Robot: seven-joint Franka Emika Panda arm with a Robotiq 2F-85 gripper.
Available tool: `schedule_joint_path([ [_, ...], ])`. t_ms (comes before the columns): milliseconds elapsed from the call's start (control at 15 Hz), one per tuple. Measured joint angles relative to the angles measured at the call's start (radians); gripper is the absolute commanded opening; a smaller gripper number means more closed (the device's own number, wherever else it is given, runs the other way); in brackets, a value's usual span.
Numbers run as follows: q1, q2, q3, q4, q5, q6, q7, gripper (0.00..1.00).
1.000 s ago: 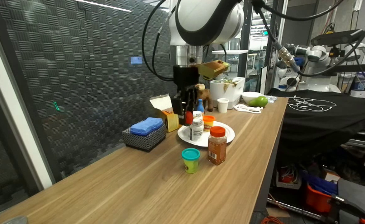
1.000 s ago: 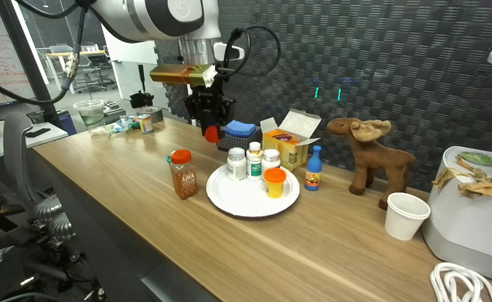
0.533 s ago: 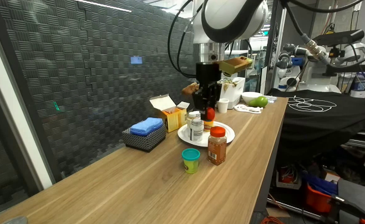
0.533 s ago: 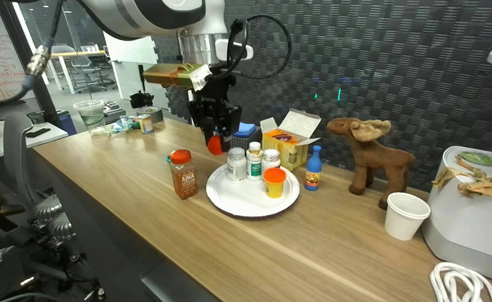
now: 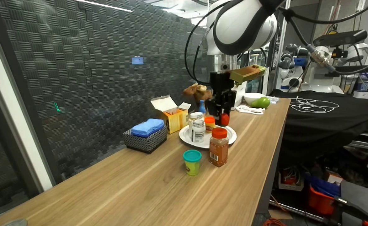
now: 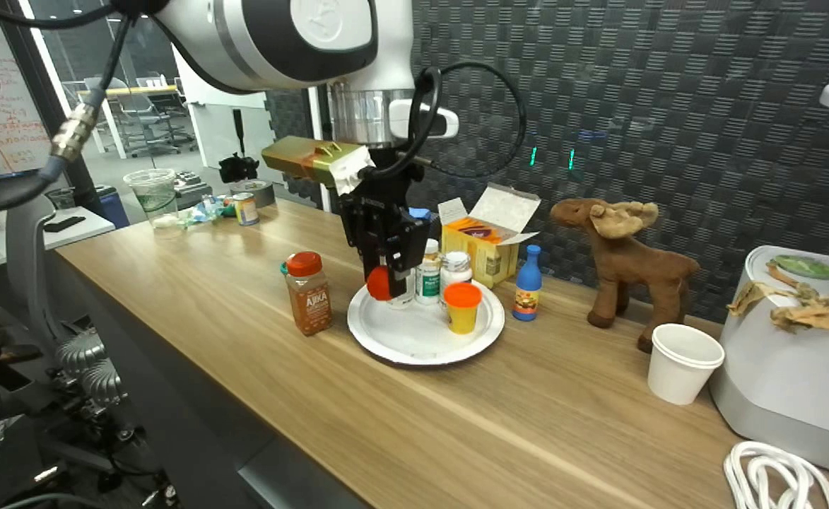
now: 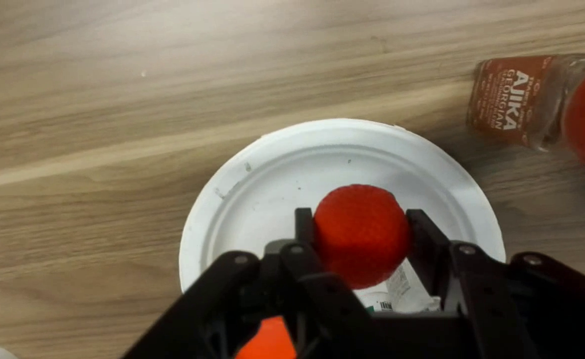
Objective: Put the bottles and orange plushie that are around the white plate on the white plate
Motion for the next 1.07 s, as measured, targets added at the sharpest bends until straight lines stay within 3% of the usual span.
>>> schedule_joint_path([
  [800, -0.012, 0.157, 0.0, 0.127, 0.006, 0.01, 0.001, 0.24],
  [933, -0.015, 0.172, 0.0, 0.152, 0.007, 0.012, 0.002, 0.75],
  [1067, -0.017, 0.177, 0.0, 0.172, 0.008, 0.016, 0.003, 0.8],
])
